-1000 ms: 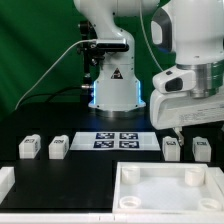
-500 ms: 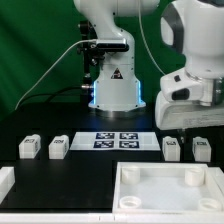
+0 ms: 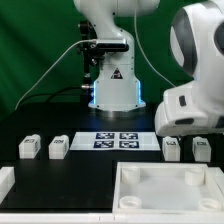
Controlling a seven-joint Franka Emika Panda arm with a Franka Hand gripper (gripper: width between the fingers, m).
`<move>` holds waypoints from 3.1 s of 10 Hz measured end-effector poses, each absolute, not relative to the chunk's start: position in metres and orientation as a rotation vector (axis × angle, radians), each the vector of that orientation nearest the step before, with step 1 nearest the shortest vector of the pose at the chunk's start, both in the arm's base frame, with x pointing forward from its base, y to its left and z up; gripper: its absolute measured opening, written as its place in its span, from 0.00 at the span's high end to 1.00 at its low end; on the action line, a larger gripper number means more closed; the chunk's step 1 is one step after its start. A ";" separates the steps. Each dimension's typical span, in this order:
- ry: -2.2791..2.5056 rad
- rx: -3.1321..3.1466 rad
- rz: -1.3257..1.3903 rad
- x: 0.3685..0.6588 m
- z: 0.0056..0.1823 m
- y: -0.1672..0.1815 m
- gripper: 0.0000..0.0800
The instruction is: Assemble one leg
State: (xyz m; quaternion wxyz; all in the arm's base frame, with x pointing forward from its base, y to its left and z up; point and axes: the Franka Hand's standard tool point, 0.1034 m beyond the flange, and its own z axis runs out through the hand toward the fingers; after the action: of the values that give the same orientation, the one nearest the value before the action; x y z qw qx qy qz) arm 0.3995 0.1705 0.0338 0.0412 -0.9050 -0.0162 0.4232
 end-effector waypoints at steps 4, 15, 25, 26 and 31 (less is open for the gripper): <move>-0.037 -2.765 1.339 0.392 0.019 0.178 0.19; -0.067 -2.755 1.338 0.390 0.012 0.176 0.64; -0.150 -2.878 0.862 0.438 0.099 0.145 0.64; -0.143 -2.922 0.731 0.437 0.100 0.143 0.64; -0.235 -2.994 -0.011 0.546 0.164 0.096 0.64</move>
Offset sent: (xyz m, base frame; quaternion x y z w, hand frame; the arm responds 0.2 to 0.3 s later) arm -0.0092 0.0037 -0.0200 -0.0269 -0.0067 0.0319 0.9991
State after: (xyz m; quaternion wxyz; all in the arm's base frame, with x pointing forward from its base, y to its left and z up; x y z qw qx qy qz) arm 0.5456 0.0960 0.1640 0.0691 -0.9946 -0.0779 -0.0036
